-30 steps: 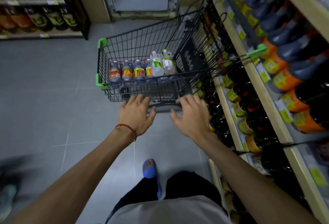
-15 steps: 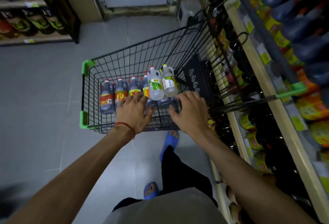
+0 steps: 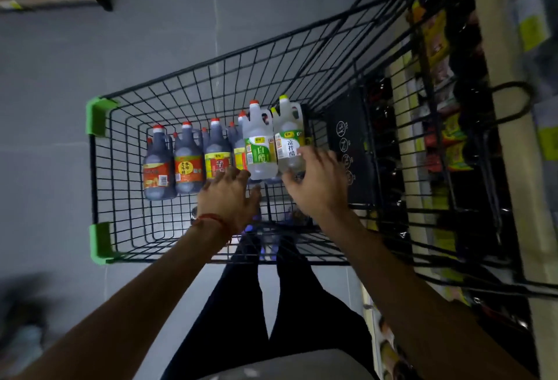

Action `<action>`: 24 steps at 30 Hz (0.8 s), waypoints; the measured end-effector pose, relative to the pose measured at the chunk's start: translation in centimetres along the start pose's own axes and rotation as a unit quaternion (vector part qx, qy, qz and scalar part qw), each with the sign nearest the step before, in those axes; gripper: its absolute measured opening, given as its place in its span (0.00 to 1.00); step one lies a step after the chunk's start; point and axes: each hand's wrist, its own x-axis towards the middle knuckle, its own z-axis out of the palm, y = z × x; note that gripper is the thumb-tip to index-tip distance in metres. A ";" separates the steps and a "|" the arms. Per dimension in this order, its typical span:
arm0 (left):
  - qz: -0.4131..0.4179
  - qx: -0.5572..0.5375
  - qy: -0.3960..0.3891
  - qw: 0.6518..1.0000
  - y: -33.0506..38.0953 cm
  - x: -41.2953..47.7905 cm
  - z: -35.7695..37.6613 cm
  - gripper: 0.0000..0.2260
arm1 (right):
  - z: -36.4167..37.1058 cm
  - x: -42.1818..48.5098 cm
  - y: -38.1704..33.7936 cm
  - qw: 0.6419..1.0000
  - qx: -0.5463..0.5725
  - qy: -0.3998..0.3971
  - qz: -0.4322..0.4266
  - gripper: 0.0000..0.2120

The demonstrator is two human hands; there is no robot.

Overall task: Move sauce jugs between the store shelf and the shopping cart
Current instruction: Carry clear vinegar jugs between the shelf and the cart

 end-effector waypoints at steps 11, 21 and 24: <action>-0.147 -0.207 -0.049 0.966 -1.6 12.6 9.5 0.45 | 8.6 5.3 3.3 0.992 0.071 -0.028 0.100 0.31; -0.207 -0.317 0.029 0.925 -1.3 17.2 12.9 0.44 | 12.8 8.0 4.9 0.982 0.066 -0.038 0.175 0.39; -0.207 -0.317 0.018 0.925 -2.1 17.8 12.9 0.46 | 14.0 9.0 4.6 0.977 0.075 -0.024 0.199 0.39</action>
